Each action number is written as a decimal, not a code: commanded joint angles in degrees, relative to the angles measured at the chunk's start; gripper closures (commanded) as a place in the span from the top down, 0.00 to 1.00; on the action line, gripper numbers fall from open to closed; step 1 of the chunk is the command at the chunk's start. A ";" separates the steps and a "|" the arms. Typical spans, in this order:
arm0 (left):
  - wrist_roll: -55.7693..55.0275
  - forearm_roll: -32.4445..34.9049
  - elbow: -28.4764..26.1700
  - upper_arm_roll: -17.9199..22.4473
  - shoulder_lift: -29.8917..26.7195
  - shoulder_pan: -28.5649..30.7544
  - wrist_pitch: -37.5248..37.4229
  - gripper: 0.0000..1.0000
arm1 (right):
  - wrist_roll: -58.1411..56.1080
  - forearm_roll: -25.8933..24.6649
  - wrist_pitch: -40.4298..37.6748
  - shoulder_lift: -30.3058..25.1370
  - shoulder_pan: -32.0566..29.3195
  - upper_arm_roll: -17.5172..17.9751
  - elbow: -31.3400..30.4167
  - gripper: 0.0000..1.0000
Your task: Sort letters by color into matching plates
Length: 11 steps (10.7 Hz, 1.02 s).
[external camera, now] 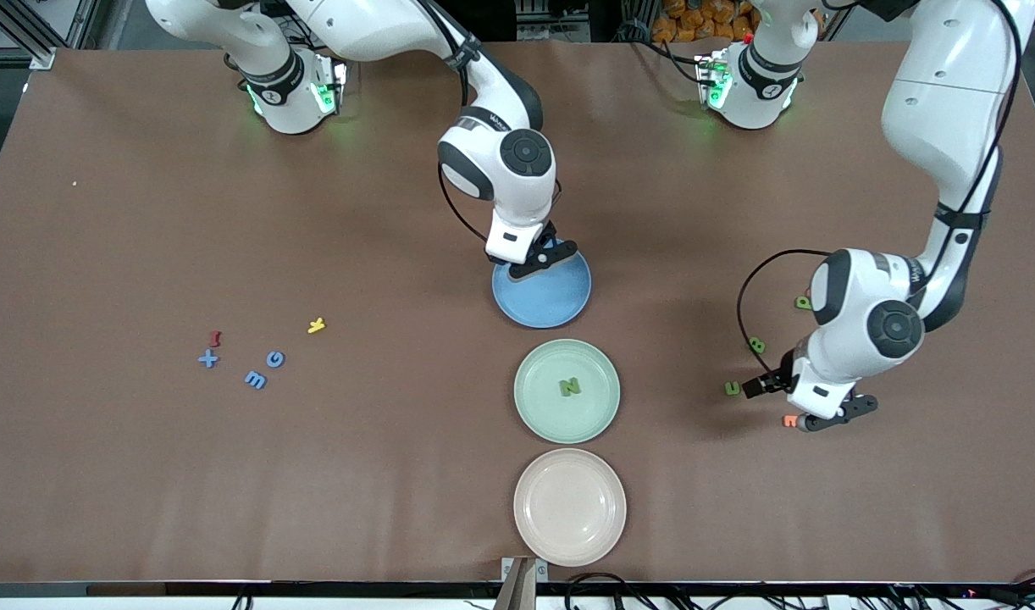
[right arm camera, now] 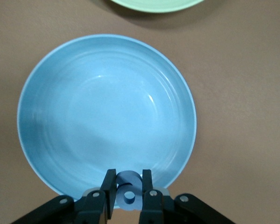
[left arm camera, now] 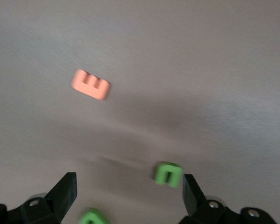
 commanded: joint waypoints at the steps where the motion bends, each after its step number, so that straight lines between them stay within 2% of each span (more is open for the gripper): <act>1: -6.49 0.96 -0.39 -0.10 -0.64 -2.25 0.77 1.00 | 1.26 -1.24 -1.18 1.76 0.49 -0.34 3.65 0.59; 2: -6.40 1.05 -0.39 -0.10 -0.12 -2.33 0.77 1.00 | 0.82 -1.76 -1.00 1.59 0.40 -0.60 3.65 0.92; 3: -5.88 1.39 -0.31 -0.02 0.41 -2.42 1.03 0.95 | 1.08 -4.03 -0.91 1.50 0.06 -0.61 3.65 1.00; 7: -5.44 4.65 -0.31 -0.10 1.82 -3.74 1.21 0.90 | 0.82 -4.93 -3.01 0.36 -4.06 -0.69 2.86 1.00; 9: -5.35 7.62 -0.31 -0.10 2.08 -4.88 1.21 0.87 | 0.64 -4.93 -5.47 -1.22 -8.71 -0.69 2.86 1.00; 11: -5.00 7.81 -0.31 -0.10 2.52 -4.71 1.30 0.84 | -0.76 -4.93 -5.66 -3.50 -15.29 -0.52 0.85 1.00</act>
